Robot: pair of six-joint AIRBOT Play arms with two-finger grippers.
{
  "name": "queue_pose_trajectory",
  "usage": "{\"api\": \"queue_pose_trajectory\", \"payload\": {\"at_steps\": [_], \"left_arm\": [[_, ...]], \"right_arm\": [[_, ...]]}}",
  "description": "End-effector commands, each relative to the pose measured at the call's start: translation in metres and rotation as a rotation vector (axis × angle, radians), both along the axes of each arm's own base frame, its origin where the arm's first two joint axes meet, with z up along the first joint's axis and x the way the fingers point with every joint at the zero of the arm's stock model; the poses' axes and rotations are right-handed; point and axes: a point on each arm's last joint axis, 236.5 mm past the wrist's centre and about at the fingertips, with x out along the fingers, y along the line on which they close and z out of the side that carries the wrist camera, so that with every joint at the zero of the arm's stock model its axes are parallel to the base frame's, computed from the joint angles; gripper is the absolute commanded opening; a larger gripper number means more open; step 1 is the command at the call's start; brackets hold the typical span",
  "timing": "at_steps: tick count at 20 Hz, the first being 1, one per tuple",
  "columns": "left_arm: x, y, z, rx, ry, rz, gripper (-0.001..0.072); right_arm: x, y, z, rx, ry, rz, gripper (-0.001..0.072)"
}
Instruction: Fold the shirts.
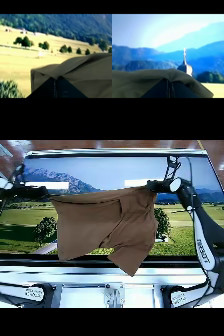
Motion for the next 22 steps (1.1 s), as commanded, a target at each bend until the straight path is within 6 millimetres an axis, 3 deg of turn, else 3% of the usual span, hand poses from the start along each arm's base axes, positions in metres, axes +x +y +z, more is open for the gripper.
{"api": "queue_pose_trajectory", "payload": {"at_steps": [1,4,7,9,11,12,14,18,20,22], "left_arm": [[0.052,-0.014,-0.041,0.013,-0.042,0.005,0.0038],[0.053,-0.029,-0.055,0.014,-0.025,-0.02,0.0037],[0.02,-0.031,-0.053,-0.004,0.087,-0.101,0.0038],[-0.02,-0.037,-0.046,-0.024,0.204,-0.206,0.0037],[-0.069,-0.05,-0.04,-0.071,0.366,-0.307,0.0037],[-0.092,-0.054,-0.041,-0.085,0.445,-0.359,0.0037],[-0.123,-0.047,-0.057,-0.075,0.574,-0.376,0.0037],[-0.174,-0.044,-0.092,-0.125,0.764,-0.346,0.0037],[-0.18,-0.041,-0.099,-0.137,0.783,-0.326,0.0037],[-0.169,-0.048,-0.106,-0.152,0.737,-0.287,0.0037]], "right_arm": [[0.03,-0.006,-0.032,0.018,-0.067,-0.069,0.0053],[0.024,-0.006,-0.053,0.003,-0.014,-0.054,0.0053],[0.002,-0.013,-0.037,-0.045,0.053,-0.003,0.0053],[-0.037,-0.019,-0.034,-0.075,0.201,0.053,0.0053],[-0.101,-0.017,-0.046,-0.059,0.466,0.117,0.0052],[-0.136,-0.018,-0.055,-0.071,0.614,0.156,0.0052],[-0.171,-0.033,-0.074,-0.143,0.752,0.168,0.0053],[-0.186,-0.051,-0.101,-0.159,0.806,0.093,0.0052],[-0.181,-0.059,-0.103,-0.154,0.787,0.065,0.0052],[-0.17,-0.061,-0.103,-0.136,0.746,0.025,0.0053]]}}
